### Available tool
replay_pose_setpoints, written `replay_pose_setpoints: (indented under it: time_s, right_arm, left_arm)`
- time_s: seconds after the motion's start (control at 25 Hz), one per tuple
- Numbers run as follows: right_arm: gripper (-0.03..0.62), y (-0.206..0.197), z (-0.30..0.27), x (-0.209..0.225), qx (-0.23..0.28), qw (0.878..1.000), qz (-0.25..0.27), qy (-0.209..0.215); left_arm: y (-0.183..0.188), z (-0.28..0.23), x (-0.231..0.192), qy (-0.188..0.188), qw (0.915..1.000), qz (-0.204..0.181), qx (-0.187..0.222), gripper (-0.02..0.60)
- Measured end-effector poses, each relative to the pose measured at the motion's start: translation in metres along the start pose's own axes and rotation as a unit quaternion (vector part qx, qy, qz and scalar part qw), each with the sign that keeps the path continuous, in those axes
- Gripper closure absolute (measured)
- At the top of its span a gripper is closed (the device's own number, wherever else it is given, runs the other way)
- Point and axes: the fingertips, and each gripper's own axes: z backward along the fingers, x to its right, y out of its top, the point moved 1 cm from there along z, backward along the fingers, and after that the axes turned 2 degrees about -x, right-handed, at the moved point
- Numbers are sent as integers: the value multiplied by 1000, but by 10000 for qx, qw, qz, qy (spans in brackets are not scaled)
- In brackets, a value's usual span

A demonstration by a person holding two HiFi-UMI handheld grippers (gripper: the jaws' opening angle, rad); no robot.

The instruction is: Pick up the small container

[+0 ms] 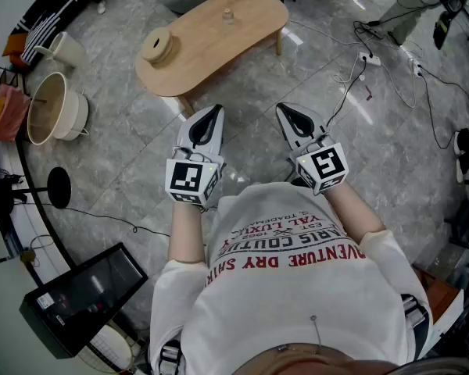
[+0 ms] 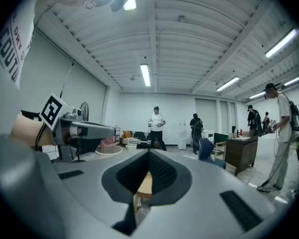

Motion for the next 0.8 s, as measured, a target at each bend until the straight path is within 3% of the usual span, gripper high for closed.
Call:
replay_pose_setpoints:
  time_s: [0.76, 0.8]
  right_arm:
    - [586, -12, -13, 7, -175, 9994, -208, -211]
    - [586, -14, -13, 9, -213, 9993, -222, -225]
  left_arm:
    - [-17, -8, -11, -86, 9999, 137, -37, 568]
    - [-18, -11, -9, -125, 9999, 99, -34, 524]
